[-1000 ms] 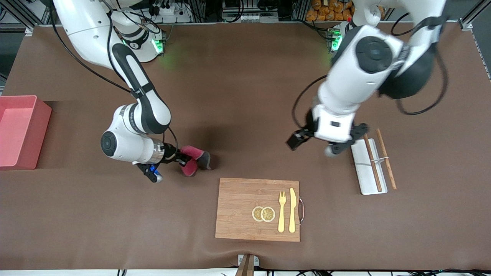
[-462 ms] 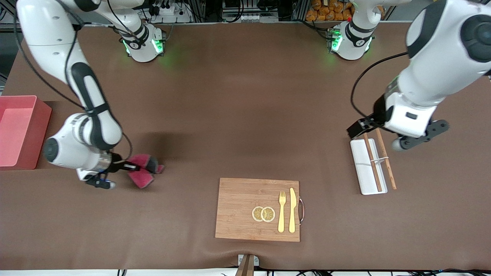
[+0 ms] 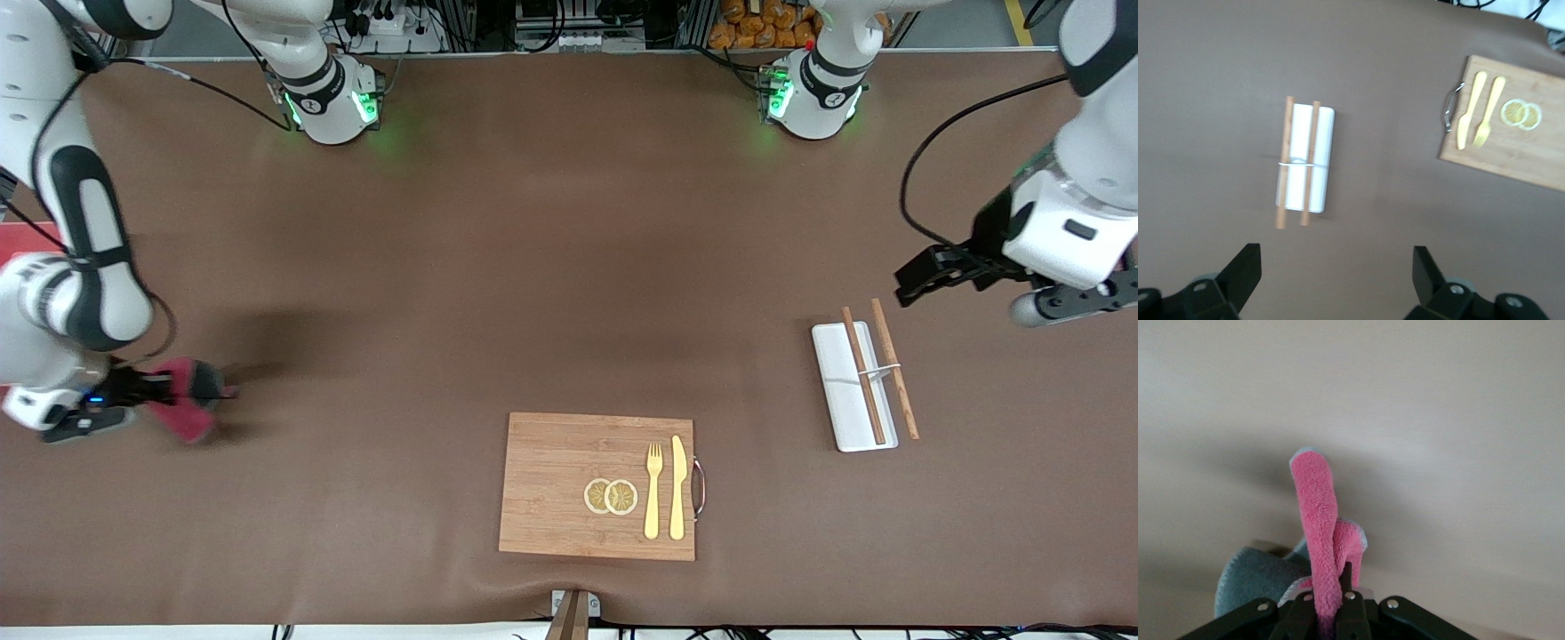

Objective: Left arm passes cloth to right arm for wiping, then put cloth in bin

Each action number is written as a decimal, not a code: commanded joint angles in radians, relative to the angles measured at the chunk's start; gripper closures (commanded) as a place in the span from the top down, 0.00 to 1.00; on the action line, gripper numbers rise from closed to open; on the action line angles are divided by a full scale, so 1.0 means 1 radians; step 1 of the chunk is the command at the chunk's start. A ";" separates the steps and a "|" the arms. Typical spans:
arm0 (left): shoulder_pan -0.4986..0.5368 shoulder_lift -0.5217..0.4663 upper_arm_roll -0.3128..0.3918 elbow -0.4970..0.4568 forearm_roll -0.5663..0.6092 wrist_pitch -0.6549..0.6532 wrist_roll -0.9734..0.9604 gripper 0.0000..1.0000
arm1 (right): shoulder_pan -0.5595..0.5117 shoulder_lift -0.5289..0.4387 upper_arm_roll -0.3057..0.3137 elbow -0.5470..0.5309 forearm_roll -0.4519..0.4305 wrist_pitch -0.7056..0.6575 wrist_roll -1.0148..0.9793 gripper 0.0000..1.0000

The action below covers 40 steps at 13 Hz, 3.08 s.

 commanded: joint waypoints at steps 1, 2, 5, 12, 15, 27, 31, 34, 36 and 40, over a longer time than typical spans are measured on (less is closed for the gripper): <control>-0.017 -0.059 0.043 -0.054 0.015 -0.014 0.061 1.00 | 0.002 0.017 0.020 0.098 -0.205 -0.019 -0.039 0.00; -0.009 -0.068 0.043 -0.065 0.015 -0.014 0.062 1.00 | 0.014 0.023 0.020 0.094 -0.211 -0.009 -0.031 0.00; -0.017 -0.109 0.069 -0.108 0.013 0.003 0.065 1.00 | 0.091 0.045 0.023 0.054 -0.208 -0.002 0.172 0.00; -0.006 -0.111 0.069 -0.105 0.019 0.000 0.074 1.00 | 0.356 0.057 0.026 -0.014 -0.198 -0.012 0.703 0.00; -0.006 -0.109 0.072 -0.107 0.019 0.001 0.074 1.00 | 0.502 0.051 0.030 -0.015 -0.129 -0.069 0.963 0.00; 0.009 -0.103 0.075 -0.111 0.016 -0.017 0.074 1.00 | 0.404 -0.149 0.008 0.089 0.022 -0.456 0.732 0.00; 0.011 -0.137 0.065 -0.174 0.013 0.003 0.073 1.00 | 0.142 -0.213 0.008 0.091 0.019 -0.526 0.306 0.00; 0.009 -0.158 0.065 -0.205 0.004 0.003 0.059 1.00 | -0.028 -0.235 0.000 0.118 -0.036 -0.581 0.048 0.00; 0.008 -0.174 0.065 -0.228 0.004 0.008 0.058 1.00 | -0.157 -0.227 0.000 0.133 -0.047 -0.580 -0.115 0.00; 0.006 -0.208 0.059 -0.277 0.002 0.044 0.056 1.00 | -0.355 -0.164 0.000 0.130 -0.046 -0.420 -0.380 0.00</control>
